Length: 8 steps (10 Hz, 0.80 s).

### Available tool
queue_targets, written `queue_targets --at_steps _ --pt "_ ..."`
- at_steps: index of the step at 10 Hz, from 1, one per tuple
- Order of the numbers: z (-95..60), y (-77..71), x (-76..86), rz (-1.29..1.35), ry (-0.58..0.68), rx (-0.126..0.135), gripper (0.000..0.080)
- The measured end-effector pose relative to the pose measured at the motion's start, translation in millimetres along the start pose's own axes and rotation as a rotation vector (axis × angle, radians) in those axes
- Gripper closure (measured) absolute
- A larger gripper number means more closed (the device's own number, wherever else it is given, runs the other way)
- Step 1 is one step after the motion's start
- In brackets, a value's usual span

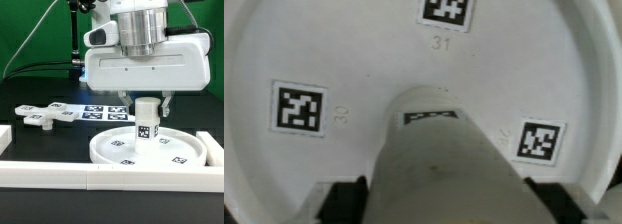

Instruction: Assemble round table

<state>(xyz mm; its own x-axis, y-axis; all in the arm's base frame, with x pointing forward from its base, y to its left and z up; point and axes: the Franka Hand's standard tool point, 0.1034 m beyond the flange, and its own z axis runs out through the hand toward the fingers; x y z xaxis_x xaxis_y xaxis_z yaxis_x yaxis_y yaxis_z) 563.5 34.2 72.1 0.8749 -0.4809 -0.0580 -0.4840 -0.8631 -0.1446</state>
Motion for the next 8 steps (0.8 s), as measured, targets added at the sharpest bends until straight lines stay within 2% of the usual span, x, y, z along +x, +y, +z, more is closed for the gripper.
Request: queue_targets --at_steps 1,2,3,5,6,7,8 --pt "0.3 -0.1 -0.2 -0.004 0.0 0.0 0.0301" --pt "0.3 -0.1 -0.2 -0.004 0.0 0.0 0.0301" --pt "-0.4 -0.2 -0.4 -0.023 0.0 -0.002 0.0179" --pt "-11.9 2.9 -8.5 -0.243 0.005 -0.017 0.0155" --pt "-18.5 11.4 -16.4 -0.351 -0.006 -0.017 0.0155" --pt "-23.0 17.5 -22.2 -0.364 -0.008 -0.017 0.0151" --pt "-22.3 16.7 -22.0 -0.362 -0.009 -0.017 0.0151"
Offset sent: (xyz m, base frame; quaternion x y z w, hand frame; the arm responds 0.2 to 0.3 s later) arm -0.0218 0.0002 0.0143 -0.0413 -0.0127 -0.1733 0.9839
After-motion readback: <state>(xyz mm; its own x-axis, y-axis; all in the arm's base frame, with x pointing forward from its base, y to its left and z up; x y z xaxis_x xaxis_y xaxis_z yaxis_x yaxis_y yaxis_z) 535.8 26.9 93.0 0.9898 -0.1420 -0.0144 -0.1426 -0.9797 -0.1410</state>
